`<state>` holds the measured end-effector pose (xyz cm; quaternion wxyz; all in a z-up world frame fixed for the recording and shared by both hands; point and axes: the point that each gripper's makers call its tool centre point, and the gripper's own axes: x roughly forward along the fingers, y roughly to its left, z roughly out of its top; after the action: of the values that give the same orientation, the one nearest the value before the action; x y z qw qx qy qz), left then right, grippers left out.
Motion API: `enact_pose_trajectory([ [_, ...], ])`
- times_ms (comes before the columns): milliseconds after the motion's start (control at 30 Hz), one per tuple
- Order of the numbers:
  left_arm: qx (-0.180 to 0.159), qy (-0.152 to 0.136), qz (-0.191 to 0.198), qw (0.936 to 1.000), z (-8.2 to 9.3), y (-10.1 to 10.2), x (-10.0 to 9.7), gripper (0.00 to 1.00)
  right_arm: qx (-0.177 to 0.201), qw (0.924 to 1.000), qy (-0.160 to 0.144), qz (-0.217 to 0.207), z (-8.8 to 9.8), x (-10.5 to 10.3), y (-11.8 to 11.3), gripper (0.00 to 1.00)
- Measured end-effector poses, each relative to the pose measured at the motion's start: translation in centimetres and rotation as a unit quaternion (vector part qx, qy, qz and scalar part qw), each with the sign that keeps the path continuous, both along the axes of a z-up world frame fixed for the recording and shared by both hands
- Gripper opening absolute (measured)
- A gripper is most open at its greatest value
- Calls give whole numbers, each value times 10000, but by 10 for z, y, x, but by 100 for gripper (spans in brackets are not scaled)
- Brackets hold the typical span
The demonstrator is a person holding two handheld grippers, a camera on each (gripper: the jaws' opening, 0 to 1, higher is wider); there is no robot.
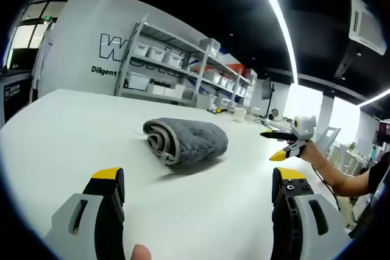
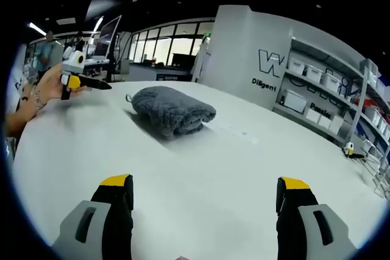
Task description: Open the folded towel by lifting each exposed corner and separating the folded layers until the towel lies flat within the target outline without major curled edges
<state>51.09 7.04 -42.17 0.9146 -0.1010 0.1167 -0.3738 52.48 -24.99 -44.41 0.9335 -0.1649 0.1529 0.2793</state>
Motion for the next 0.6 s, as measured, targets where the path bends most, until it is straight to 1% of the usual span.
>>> enact_pose_trajectory([
  [300,-9,-6,-1,10000,1,1,0,100,54,10000,13,2,1,0,0,100],
  [433,-36,-29,1,10000,3,2,0,100,-41,10000,-26,-82,1,1,-3,100],
  [533,-182,-60,-79,9998,9,0,-2,100,80,10000,-20,-32,4,-1,-1,100],
  [600,-212,-57,-92,9997,10,1,-2,100,195,9998,-66,43,6,-1,2,100],
])
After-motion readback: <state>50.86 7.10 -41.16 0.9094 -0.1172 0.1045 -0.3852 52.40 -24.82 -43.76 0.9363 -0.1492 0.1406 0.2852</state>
